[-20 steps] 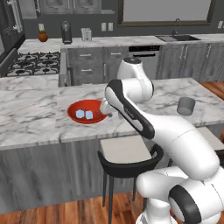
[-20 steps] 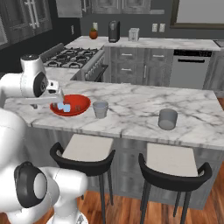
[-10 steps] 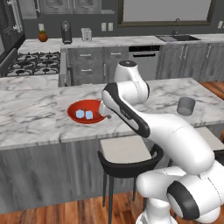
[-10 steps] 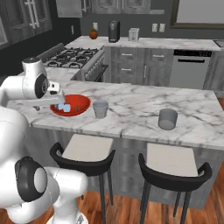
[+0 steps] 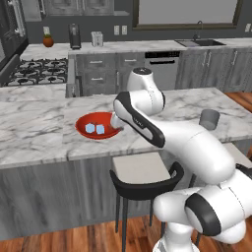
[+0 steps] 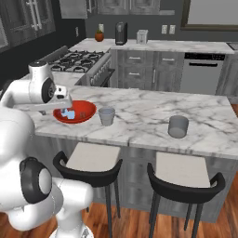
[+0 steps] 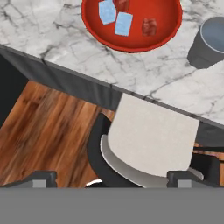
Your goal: There are four ice cubes in the ice bowl. Place two ice cubes in each glass of water.
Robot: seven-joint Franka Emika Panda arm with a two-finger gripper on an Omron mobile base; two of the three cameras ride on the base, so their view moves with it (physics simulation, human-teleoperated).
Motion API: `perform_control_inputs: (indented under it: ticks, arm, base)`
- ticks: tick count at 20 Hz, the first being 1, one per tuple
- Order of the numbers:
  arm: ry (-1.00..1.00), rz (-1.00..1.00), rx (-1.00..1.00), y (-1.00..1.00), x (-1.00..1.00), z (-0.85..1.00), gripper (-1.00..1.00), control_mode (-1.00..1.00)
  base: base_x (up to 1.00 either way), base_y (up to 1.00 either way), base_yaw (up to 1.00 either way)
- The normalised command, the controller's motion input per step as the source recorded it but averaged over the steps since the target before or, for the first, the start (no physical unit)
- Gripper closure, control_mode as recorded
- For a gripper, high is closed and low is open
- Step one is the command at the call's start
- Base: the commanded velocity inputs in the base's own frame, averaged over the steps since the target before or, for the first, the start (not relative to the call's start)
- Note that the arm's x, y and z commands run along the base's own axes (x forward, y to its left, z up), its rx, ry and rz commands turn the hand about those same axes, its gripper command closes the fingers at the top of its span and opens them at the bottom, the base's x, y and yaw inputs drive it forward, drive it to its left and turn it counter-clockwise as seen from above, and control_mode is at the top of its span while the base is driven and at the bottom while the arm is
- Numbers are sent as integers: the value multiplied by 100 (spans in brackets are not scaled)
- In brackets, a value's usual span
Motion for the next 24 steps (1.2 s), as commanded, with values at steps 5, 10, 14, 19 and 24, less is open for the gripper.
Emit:
perform_control_inputs:
  ticks: [5,10,14,19,24]
  arm:
    - [0,7,-1,-9,29,-13,-100,-100]
    - [0,8,-3,-15,26,-24,-100,-100]
    - [0,7,-5,-9,28,-30,-100,-100]
    - [0,6,-6,-2,32,-28,-100,-100]
    - [0,4,-5,0,37,-20,-100,-100]
  base:
    - [0,0,0]
    - [0,0,0]
    - [0,0,0]
    - [0,0,0]
    - [0,0,0]
